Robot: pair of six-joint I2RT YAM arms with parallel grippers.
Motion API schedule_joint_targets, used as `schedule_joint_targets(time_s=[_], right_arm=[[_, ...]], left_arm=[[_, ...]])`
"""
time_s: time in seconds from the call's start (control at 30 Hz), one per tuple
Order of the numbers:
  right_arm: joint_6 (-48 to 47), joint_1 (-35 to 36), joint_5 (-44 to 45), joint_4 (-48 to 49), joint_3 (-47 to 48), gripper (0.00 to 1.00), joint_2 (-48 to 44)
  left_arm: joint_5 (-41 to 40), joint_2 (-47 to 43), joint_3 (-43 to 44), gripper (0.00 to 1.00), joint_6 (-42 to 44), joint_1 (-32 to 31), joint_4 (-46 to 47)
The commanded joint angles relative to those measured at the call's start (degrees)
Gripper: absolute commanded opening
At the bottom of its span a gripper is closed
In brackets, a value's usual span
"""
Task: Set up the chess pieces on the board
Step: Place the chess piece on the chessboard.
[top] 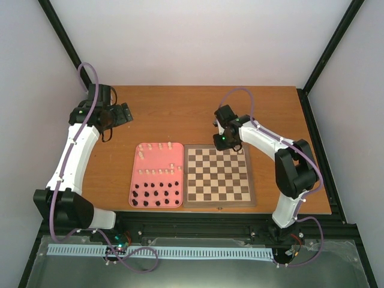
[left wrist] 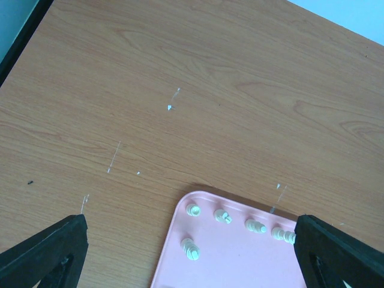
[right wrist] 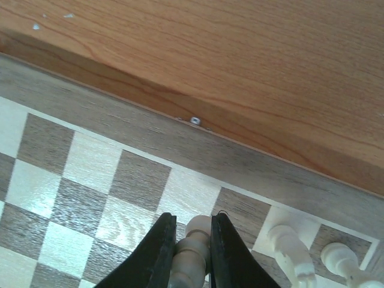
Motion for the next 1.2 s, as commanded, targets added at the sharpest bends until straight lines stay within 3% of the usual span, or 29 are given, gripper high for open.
schedule_joint_targets(time_s=[0.0, 1.17], right_arm=[[-1.25, -1.33, 1.34, 1.87, -1.12, 0.06, -2.06], [-1.96, -2.58, 1.72, 3.36, -4.33, 0.14, -0.32]], left_arm=[[0.12, 0.27, 0.37, 0.96, 0.64, 0.30, 1.02], [0.59, -0.37, -0.50, 0.96, 0.73, 0.26, 1.17]])
